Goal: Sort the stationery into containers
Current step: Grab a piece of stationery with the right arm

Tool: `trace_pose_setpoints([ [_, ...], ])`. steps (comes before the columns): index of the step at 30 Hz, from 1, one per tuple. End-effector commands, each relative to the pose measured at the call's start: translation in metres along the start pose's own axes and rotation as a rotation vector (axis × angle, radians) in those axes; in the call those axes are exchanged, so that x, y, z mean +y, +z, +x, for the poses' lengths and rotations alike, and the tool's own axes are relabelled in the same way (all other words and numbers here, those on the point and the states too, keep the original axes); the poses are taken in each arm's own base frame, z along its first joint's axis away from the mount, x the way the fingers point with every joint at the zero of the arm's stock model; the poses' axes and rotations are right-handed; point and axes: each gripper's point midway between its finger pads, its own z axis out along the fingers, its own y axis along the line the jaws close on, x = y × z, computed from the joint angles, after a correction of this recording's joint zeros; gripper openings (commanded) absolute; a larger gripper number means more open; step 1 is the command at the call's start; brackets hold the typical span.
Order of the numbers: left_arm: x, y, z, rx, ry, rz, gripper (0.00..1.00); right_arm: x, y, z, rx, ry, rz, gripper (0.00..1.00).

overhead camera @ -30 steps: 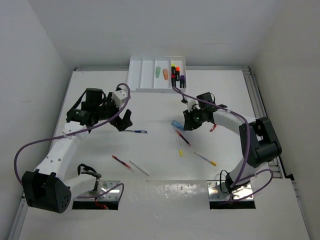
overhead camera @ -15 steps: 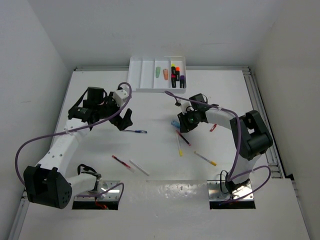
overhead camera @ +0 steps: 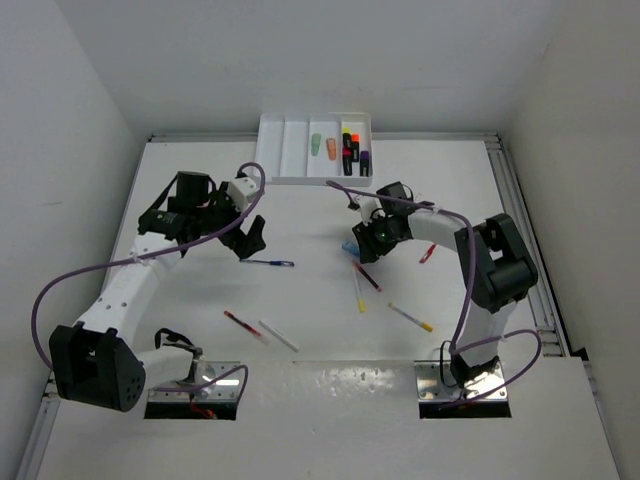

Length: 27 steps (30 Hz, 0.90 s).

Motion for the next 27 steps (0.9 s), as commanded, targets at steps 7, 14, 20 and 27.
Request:
trace_pose_setpoints([
  [7,0.004,-0.002,-0.021,-0.052,0.034,-0.004,1.0,-0.009,0.004,-0.025,0.0,-0.047,0.017,0.4],
  [14,0.005,-0.001,-0.021,-0.048,0.034,-0.008,1.0,-0.001,0.013,-0.016,0.072,-0.126,0.049,0.4],
  [20,0.005,-0.002,-0.023,-0.047,0.031,-0.009,1.0,0.005,0.018,-0.007,0.128,-0.171,0.079,0.37],
  [27,-0.001,-0.007,-0.028,-0.086,0.017,0.009,1.0,-0.014,0.011,-0.026,0.077,-0.158,0.149,0.13],
])
